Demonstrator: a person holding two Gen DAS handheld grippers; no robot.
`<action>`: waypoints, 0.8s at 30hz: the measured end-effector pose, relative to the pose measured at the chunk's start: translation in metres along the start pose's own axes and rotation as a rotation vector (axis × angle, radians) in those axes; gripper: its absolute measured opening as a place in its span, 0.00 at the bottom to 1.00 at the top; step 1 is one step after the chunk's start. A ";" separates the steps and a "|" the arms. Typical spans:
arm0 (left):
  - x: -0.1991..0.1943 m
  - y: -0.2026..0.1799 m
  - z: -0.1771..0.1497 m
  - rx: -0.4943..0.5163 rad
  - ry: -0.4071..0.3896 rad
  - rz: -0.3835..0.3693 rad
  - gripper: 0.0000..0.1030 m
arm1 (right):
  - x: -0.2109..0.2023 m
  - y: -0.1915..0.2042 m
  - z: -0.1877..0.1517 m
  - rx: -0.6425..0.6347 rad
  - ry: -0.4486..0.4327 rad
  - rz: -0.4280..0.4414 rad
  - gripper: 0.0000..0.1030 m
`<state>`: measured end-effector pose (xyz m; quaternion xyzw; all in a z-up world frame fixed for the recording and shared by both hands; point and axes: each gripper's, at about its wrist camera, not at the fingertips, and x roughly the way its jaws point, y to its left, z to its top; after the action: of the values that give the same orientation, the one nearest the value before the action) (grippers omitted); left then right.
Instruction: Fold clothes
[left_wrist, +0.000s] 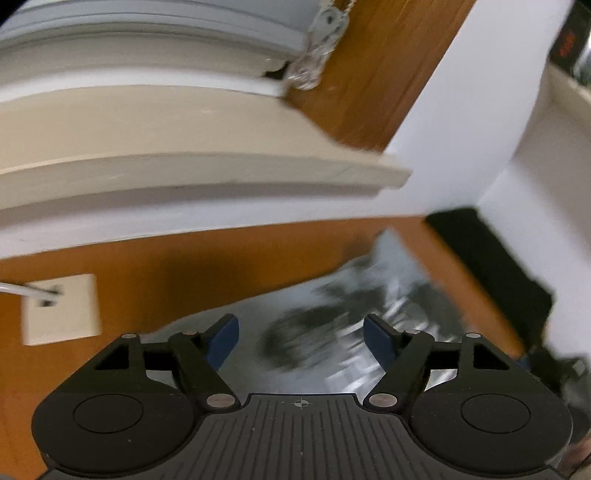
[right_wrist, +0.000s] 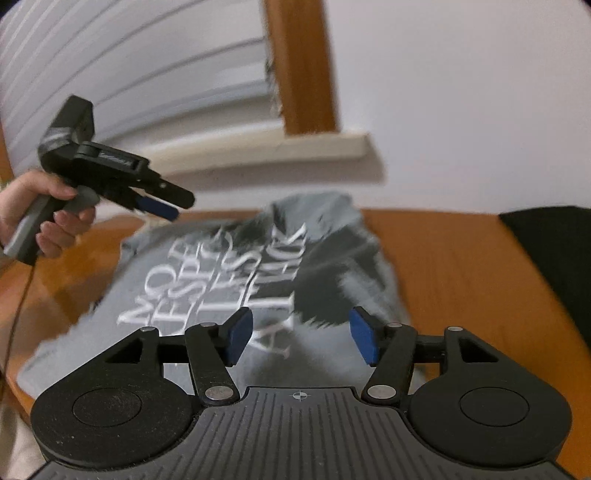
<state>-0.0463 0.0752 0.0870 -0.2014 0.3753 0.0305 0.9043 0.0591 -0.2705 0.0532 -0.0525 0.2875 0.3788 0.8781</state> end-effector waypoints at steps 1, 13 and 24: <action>0.000 0.006 -0.006 0.015 0.003 0.022 0.75 | 0.004 0.004 -0.005 -0.013 0.012 -0.010 0.57; -0.028 0.061 -0.034 0.034 -0.064 0.044 0.75 | 0.017 0.003 -0.008 -0.255 0.116 -0.157 0.57; -0.001 0.041 -0.032 0.077 -0.102 -0.131 0.82 | 0.024 -0.075 0.013 -0.154 0.112 -0.375 0.58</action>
<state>-0.0764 0.1004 0.0532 -0.1887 0.3158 -0.0329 0.9293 0.1298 -0.3044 0.0413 -0.1933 0.2911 0.2262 0.9092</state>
